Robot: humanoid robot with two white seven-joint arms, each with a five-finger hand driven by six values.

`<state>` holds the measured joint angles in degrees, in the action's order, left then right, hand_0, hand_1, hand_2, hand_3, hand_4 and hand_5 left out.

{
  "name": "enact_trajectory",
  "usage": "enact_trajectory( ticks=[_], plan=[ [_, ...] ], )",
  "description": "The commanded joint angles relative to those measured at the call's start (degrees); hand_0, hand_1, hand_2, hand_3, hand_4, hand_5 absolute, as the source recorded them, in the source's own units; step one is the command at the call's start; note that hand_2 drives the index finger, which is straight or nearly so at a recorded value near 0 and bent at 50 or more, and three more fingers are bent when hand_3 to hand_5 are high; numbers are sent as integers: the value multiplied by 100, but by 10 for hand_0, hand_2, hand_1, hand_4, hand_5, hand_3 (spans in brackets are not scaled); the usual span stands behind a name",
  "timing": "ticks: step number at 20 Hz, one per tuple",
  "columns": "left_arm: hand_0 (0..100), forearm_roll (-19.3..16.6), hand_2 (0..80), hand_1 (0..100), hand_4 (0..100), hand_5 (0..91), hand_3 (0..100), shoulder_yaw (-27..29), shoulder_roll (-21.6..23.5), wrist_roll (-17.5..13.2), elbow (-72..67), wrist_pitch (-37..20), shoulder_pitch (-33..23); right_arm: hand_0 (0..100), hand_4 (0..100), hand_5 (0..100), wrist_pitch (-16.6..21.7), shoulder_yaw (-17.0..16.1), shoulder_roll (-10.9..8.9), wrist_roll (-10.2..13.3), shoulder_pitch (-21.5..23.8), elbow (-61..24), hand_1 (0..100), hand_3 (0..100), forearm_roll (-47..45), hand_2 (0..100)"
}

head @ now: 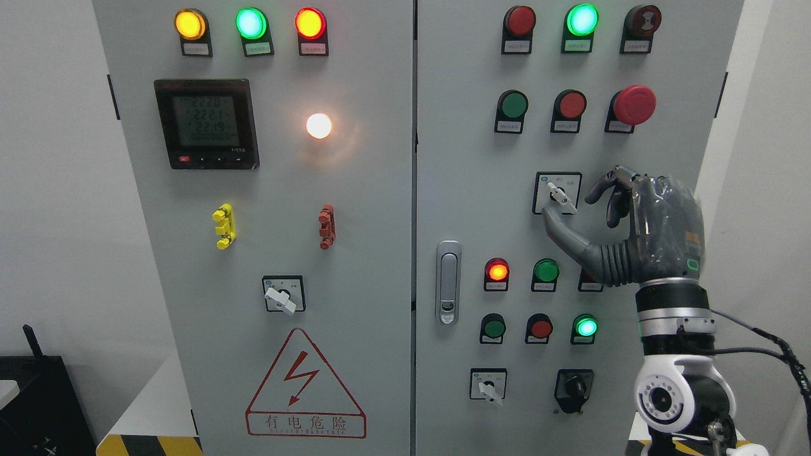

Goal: Rotate and turn off gray switch
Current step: 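Pinch the white rotary switch knob with the right hand fingers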

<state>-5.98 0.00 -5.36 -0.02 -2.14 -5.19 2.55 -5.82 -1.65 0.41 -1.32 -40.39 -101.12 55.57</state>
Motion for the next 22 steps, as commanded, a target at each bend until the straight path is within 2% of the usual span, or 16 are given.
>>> enact_trajectory(
  ticks=[1,10,14,22],
  plan=[
    [120,0,0,389,0,0,0,185,0,2,3,1,0,0,891,1000,2,68,170,1,-39,49,402,972,6,638],
    [120,0,0,389,0,0,0,185,0,2,3,1,0,4,892,1000,2,77,178,1,-74,84,396,978,76,653],
    [120,0,0,389,0,0,0,185,0,2,3,1,0,102,892,1000,2,77,196,1,-74,110,379,974,85,667],
    [120,0,0,389,0,0,0,185,0,2,3,1,0,129,893,1000,-7,51,231,1,-127,190,380,973,199,670]
  ],
)
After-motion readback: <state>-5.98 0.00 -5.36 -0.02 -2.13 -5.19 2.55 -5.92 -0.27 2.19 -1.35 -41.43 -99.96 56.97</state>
